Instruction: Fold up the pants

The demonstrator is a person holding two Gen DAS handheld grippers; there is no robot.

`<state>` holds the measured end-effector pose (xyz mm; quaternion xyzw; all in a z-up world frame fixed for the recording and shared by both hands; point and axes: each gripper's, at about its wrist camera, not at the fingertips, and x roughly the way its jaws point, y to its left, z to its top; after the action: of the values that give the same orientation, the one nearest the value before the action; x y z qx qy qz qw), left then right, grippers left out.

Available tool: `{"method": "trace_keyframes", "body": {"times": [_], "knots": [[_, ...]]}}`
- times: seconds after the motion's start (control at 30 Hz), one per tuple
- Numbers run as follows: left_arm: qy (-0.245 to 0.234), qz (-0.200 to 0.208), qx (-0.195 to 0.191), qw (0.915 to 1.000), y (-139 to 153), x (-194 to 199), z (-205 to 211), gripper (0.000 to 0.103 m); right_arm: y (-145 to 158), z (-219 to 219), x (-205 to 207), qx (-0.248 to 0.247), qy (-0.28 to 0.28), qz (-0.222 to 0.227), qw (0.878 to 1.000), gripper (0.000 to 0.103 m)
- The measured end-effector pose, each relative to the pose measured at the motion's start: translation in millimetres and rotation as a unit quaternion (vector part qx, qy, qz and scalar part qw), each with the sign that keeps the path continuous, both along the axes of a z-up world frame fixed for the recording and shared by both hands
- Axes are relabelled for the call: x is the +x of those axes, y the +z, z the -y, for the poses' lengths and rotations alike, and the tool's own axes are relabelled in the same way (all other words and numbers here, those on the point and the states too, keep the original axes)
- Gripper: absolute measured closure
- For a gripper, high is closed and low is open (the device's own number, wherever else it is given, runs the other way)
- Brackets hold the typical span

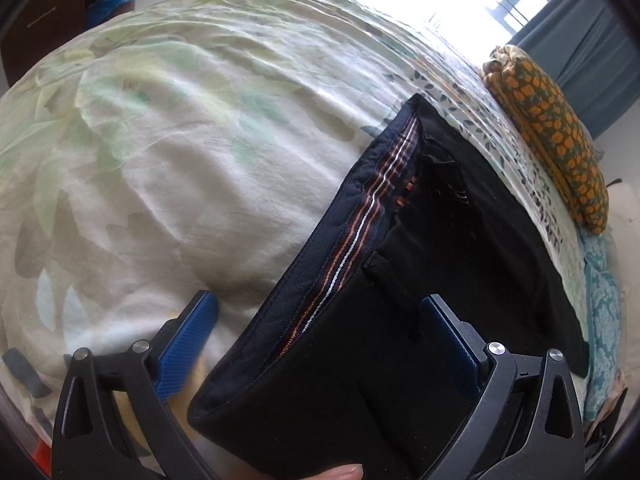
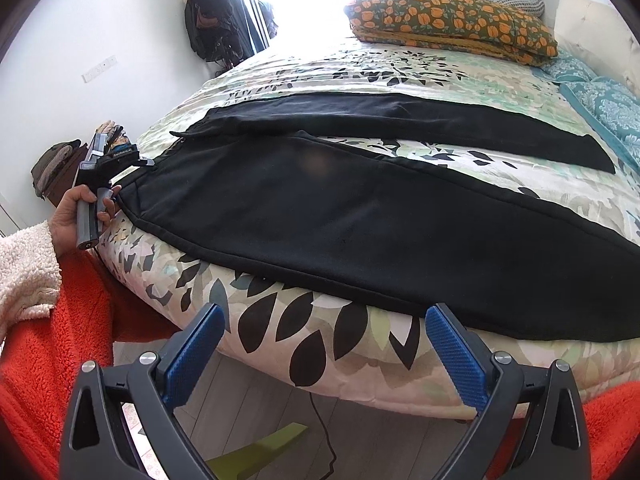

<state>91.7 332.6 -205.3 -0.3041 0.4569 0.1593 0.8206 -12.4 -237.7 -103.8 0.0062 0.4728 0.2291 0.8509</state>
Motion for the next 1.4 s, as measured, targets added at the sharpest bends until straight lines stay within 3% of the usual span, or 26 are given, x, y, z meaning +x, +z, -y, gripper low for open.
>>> {"method": "trace_keyframes", "body": {"times": [0.07,0.2,0.4,0.47,0.53,0.6,0.67,0.8,0.93,1.03,1.13,1.2,1.3,1.4], "knots": [[-0.001,0.004,-0.016,0.9999,2.5,-5.1,-2.9,0.002,-1.1,-1.0,2.0,0.003,-0.001,-0.003,1.0,0.003],[0.035,0.038,-0.093,0.9943,15.4,-34.9,-15.3,0.002,1.8,-3.4,-0.3,0.003,0.008,0.004,1.0,0.003],[0.056,0.026,-0.075,0.9952,8.1,-51.1,-18.9,0.002,2.5,-0.3,-1.9,0.005,0.01,0.008,1.0,0.003],[0.043,0.008,-0.042,0.9982,12.9,-43.7,-12.9,0.002,2.4,1.3,-2.7,0.006,0.01,0.007,1.0,0.003],[0.048,-0.016,0.02,0.9985,21.5,-45.5,-3.8,0.001,2.1,4.5,-3.0,0.006,0.003,0.007,1.0,0.003],[0.064,-0.035,0.085,0.9938,33.3,-52.5,5.7,0.001,-2.2,11.3,0.6,0.004,-0.014,-0.002,1.0,0.003],[0.062,-0.022,0.114,0.9913,49.4,-60.9,17.4,0.001,-7.5,24.0,7.8,-0.001,-0.044,-0.015,0.999,0.003],[-0.016,0.039,0.115,0.9925,83.7,-58.5,63.1,0.001,-4.0,68.0,44.0,-0.034,-0.111,0.004,0.993,0.003],[-0.128,0.066,0.106,0.984,93.6,-31.9,141.0,0.001,-18.9,127.9,100.4,-0.091,-0.181,-0.01,0.979,0.003],[-0.188,0.055,0.099,0.9756,80.3,-14.0,197.0,0.001,-48.6,178.5,121.4,-0.092,-0.218,-0.074,0.969,0.003],[-0.224,0.031,0.126,0.9658,58.6,-2.9,234.3,0.001,-70.9,227.8,119.6,-0.065,-0.265,-0.124,0.954,0.003],[-0.235,0.009,0.132,0.9629,41.3,1.3,245.3,0.001,-69.2,255.4,111.9,-0.022,-0.311,-0.112,0.944,0.003],[-0.238,-0.024,0.153,0.9587,17.5,1.6,243.4,0.001,-67.6,272.7,101.0,-0.083,-0.361,-0.091,0.925,0.003],[-0.252,-0.025,0.187,0.9491,13.9,-3.1,246.3,0.001,-58.6,265.4,88.4,-0.1,-0.351,-0.051,0.93,0.003]]}}
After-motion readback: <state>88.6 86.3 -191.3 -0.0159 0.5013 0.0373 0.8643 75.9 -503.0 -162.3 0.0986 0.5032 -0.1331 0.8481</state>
